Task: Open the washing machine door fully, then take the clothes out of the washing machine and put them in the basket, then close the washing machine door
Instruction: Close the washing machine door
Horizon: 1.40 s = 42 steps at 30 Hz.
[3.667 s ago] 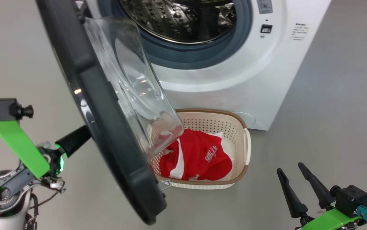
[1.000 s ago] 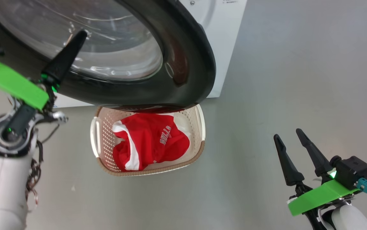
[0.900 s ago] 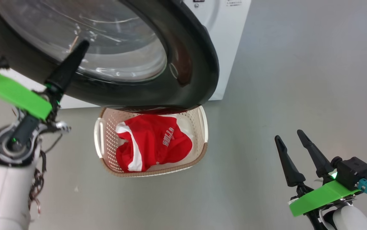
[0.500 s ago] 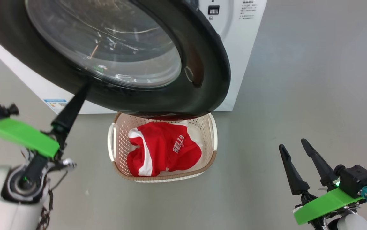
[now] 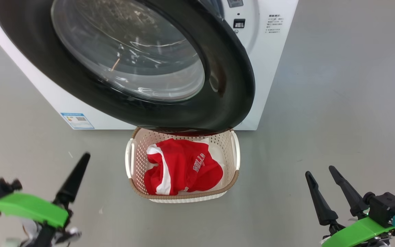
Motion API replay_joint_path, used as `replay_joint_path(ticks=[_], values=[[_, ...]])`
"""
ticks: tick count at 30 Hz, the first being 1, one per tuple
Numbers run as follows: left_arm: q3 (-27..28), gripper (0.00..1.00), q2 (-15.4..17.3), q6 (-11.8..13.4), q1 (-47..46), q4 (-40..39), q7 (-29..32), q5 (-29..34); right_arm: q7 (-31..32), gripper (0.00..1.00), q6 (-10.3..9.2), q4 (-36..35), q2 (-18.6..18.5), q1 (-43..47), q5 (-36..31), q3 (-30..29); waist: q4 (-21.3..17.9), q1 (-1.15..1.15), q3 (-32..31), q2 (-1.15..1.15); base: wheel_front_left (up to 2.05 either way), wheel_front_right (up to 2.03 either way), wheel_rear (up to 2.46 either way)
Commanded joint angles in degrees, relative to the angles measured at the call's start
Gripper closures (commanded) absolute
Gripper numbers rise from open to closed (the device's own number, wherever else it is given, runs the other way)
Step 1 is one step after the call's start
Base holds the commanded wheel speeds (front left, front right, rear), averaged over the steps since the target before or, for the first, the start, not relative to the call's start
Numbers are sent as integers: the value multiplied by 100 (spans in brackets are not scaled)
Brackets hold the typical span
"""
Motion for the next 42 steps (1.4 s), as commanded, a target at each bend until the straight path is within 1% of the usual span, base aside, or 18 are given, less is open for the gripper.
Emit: replay_joint_path(ticks=[1, 4, 7, 17, 21, 22, 26, 29, 31, 33, 34, 36, 38, 42], values=[[134, 0, 292, -40, 96, -107, -156, 155, -37, 0, 28, -135, -125, 42, -47, 59, 35, 0, -40, 0, 0, 0, 0], [72, 0, 303, -40, 349, -96, -400, 191, -37, 0, 28, -133, -147, 125, -39, 33, 62, 0, -97, 0, 0, 0, 0], [-64, 0, 392, -40, 598, -54, -670, 376, -37, 0, 28, -133, -161, 231, -30, -3, 81, 0, -171, 0, 0, 0, 0], [-429, 0, 566, -40, 1351, 46, -1519, 579, -37, 0, 28, -136, -149, 739, -11, -141, 73, 0, -538, 0, 0, 0, 0], [-595, 0, 648, -40, 1512, 100, -1828, 765, -37, 0, 28, -158, -159, 897, -6, -178, 62, 0, -622, 0, 0, 0, 0], [-595, 0, 648, -40, 1512, 100, -1828, 765, -37, 0, 28, -158, -159, 897, -6, -178, 62, 0, -622, 0, 0, 0, 0], [-688, 0, 724, -40, 1590, 174, -2037, 1106, -37, 0, 28, -173, -152, 988, -5, -227, 38, 0, -675, 0, 0, 0, 0], [-639, 0, 713, -40, 1651, 275, -2107, 1469, -37, 0, 28, -181, -141, 1054, -7, -252, 23, 0, -729, 0, 0, 0, 0], [-489, 0, 665, -40, 1683, 324, -2118, 1810, -37, 0, 28, -186, -131, 1103, -7, -270, 22, 0, -770, 0, 0, 0, 0], [-220, 0, 541, -40, 1737, 318, -2120, 2190, -37, 0, 28, -195, -120, 1155, -8, -290, 23, 0, -809, 0, 0, 0, 0], [49, 0, 399, -40, 1816, 293, -2121, 2607, -37, 0, 28, -207, -110, 1192, -12, -307, 19, 0, -841, 0, 0, 0, 0], [431, 0, 238, -40, 1904, 271, -2121, 3099, -37, 0, 28, -217, -106, 1227, -14, -319, 10, 0, -872, 0, 0, 0, 0], [643, 0, 63, -40, 2009, 206, -2122, 3489, -37, 0, 28, -228, -105, 1254, -14, -339, 3, 0, -909, 0, 0, 0, 0], [1001, 0, -167, -40, 2184, 49, -2122, 4375, -37, 0, 28, -263, -93, 1302, -11, -402, -14, 0, -970, 0, 0, 0, 0]])
